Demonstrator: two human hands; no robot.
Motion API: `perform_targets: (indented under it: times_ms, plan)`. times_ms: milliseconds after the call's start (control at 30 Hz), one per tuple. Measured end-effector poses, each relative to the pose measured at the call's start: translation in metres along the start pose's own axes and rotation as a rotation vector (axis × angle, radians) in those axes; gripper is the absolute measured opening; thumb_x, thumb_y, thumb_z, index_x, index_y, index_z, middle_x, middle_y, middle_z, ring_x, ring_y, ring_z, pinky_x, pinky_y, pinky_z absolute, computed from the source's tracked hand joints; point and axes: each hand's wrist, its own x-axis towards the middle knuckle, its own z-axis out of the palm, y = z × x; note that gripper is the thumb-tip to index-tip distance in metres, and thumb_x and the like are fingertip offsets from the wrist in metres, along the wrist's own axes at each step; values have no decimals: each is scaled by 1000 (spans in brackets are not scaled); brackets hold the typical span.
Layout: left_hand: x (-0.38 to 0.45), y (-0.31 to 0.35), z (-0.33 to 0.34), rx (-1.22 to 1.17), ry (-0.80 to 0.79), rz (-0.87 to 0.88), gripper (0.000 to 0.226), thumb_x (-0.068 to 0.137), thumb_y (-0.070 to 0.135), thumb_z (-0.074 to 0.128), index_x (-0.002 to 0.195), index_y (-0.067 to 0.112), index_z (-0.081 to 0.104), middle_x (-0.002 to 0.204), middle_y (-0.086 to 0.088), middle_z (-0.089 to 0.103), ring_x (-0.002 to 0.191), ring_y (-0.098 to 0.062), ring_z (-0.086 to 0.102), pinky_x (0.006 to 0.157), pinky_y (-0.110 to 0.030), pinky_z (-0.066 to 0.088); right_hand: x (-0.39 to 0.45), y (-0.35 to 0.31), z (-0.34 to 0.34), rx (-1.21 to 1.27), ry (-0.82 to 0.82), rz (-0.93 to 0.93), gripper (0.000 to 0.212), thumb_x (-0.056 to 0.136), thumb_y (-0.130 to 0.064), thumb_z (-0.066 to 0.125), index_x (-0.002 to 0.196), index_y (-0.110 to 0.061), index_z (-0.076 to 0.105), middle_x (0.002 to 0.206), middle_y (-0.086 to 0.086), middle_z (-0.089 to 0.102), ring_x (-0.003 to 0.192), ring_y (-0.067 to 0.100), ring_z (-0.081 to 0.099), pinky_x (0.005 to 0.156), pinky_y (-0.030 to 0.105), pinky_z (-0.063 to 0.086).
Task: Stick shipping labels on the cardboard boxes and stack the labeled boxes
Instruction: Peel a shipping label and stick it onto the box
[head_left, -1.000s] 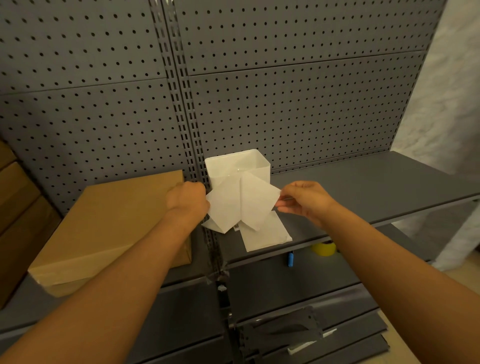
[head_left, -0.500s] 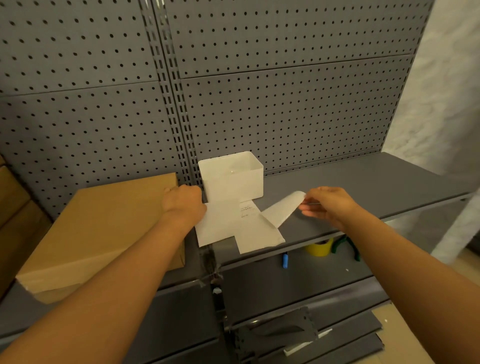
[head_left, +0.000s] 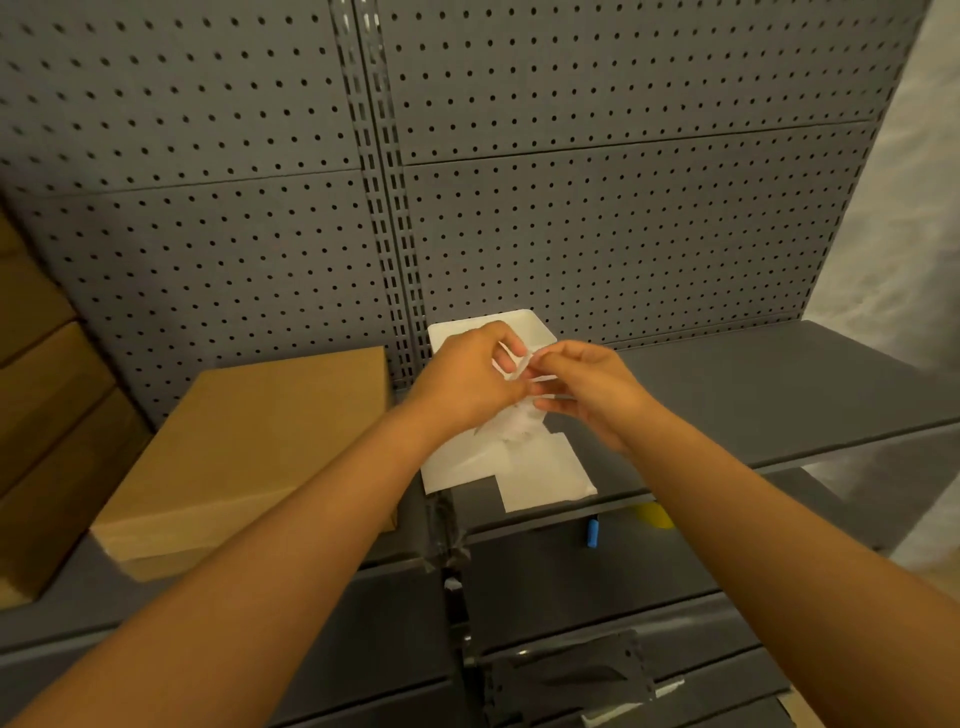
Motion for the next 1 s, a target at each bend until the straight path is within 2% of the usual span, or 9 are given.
perform_targets:
  times_ms: [67,167,267,333,433,500,633,833,1000]
  plan:
    - [-3,-5,-7,-13,88,-19,16,83,16,67,95,25,60,84,10,62,75,-14,62,66,-32,55,0,-3,9,-10,-42,-17,18,91,-18,60,100,-5,69,94,8,72,82,17,69,76,28,58]
    - [-8,-17,-21,-92,147,-86,19,83,8,63,84,26,60,81,6,65,76,-17,64,68,-32,54,1,-6,22,-41,-54,-66,18,89,-21,64,98,-6,71,94,7,72,83,16,66,74,27,57]
    - [-13,-25,-37,-289,154,-214,16,83,6,66,85,21,61,87,-4,70,83,-18,67,74,-35,56,8,-5,33,-188,120,-191,8,85,-22,68,91,-18,70,95,-5,65,88,11,58,74,26,49]
    - [-18,-27,-47,-388,137,-274,12,85,5,65,93,13,61,95,-9,70,88,-19,67,71,-29,56,12,-4,40,-318,182,-244,20,82,-27,72,99,-24,63,108,-7,58,96,11,53,77,27,48]
    - [-27,-33,-61,-437,121,-294,8,88,8,64,92,13,60,96,-8,71,86,-18,68,72,-27,56,13,-4,54,-312,134,-171,41,81,-28,73,117,-23,53,117,-3,51,103,17,54,87,36,52]
    - [-32,-39,-70,-454,123,-308,3,89,12,63,91,13,61,94,-5,71,83,-16,67,72,-28,56,13,-5,63,-257,105,-107,34,83,-26,71,113,-20,56,113,0,56,102,20,59,89,39,53]
    - [-43,-55,-88,-472,148,-324,10,91,20,62,96,11,60,91,-3,72,74,-12,68,66,-26,56,15,-6,84,-226,66,-117,7,86,-20,68,88,-16,62,103,7,67,97,25,65,86,42,56]
    - [-58,-80,-122,-449,180,-308,8,93,20,60,89,15,55,85,-3,73,66,-12,70,56,-26,55,10,-14,117,-226,-9,-163,8,88,-18,66,80,-17,62,100,7,68,95,24,65,81,35,56]
    - [-70,-97,-146,-447,211,-309,17,89,29,65,96,15,61,86,-2,74,69,-11,70,57,-23,56,6,-23,147,-202,-50,-194,8,89,-16,65,93,-10,64,93,5,69,86,19,66,62,23,52]
